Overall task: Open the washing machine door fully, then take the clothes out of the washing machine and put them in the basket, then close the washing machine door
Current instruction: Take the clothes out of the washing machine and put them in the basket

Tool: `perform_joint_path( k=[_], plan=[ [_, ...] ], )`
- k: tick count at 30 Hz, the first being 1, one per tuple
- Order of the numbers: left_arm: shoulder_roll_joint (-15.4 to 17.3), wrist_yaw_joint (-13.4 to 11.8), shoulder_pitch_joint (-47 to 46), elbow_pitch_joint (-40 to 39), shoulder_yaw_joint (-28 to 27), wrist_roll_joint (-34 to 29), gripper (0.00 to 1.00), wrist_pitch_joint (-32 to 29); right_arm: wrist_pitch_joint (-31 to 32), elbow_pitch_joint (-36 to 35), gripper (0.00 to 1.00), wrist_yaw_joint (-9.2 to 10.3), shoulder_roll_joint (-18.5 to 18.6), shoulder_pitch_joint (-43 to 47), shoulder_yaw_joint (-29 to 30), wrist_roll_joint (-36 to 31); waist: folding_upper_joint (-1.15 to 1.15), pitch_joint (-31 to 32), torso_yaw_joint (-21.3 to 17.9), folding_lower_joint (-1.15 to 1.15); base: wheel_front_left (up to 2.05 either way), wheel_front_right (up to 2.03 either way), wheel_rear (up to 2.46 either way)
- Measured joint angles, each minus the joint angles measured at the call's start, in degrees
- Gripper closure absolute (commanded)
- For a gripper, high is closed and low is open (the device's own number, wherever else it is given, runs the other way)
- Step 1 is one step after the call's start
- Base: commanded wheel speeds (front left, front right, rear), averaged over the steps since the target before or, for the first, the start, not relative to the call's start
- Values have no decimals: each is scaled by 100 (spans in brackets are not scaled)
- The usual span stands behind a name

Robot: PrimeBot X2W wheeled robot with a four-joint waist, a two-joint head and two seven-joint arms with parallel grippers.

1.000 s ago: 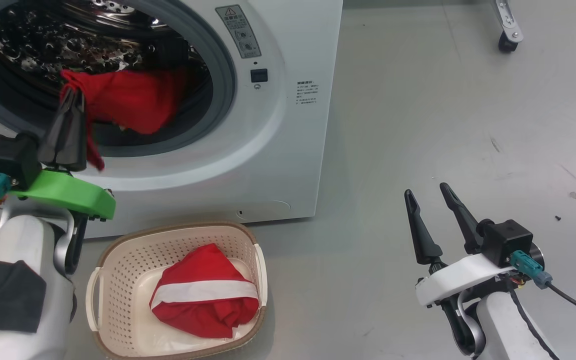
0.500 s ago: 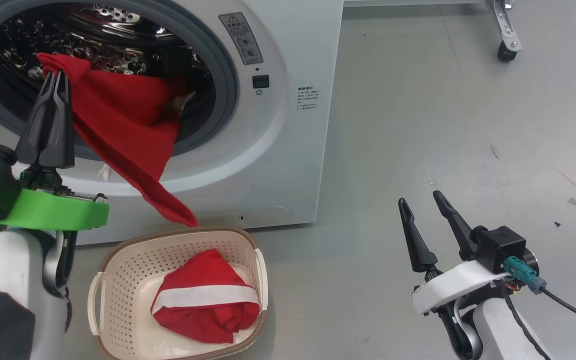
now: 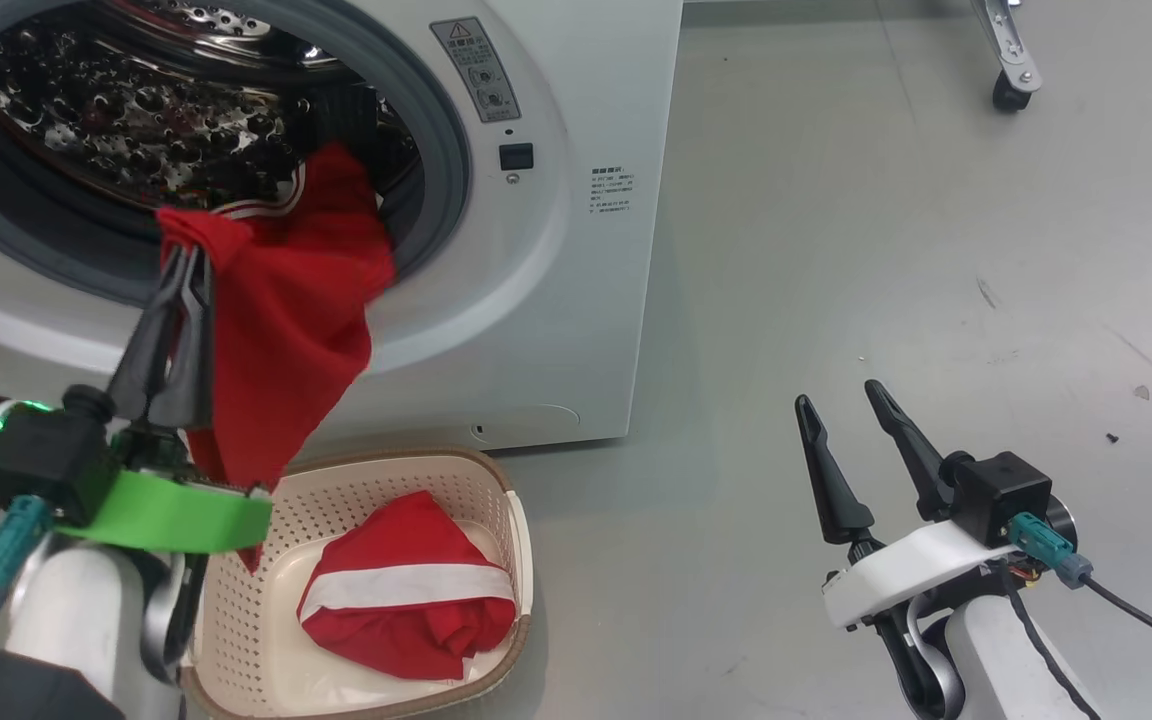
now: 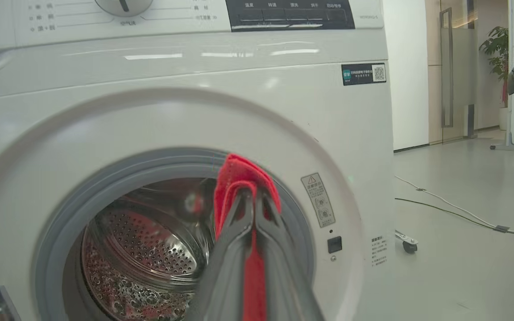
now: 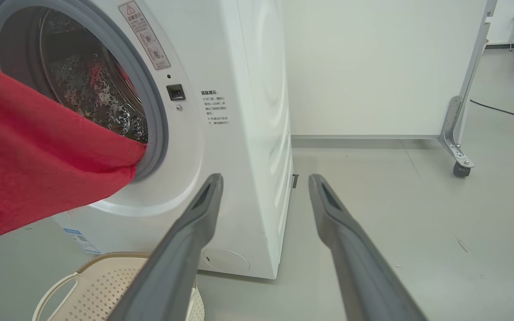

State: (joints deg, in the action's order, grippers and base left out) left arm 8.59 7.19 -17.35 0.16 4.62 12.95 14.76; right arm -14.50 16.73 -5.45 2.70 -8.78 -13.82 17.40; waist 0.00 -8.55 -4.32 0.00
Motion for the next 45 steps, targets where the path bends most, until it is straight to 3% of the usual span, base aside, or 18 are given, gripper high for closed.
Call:
perform_joint_path(
  k=[12,22,33,45],
  plan=[
    [82,0,942,1080,463,81,100,-129,0,-70,0,-1,0,-10,-15,-9,0,-298,-45,0,0,0,0],
    [83,0,973,1872,666,277,100,-593,0,-141,0,-3,0,-80,-57,-43,0,-683,-154,0,0,0,0],
    [45,0,454,2846,726,376,100,-1172,0,-293,0,-3,0,-305,-97,-83,0,-1269,-364,0,0,0,0],
    [-80,-80,-325,3735,302,766,100,-1604,0,-465,0,-3,-1,-532,18,-83,0,-1970,-645,0,0,0,0]
  ],
)
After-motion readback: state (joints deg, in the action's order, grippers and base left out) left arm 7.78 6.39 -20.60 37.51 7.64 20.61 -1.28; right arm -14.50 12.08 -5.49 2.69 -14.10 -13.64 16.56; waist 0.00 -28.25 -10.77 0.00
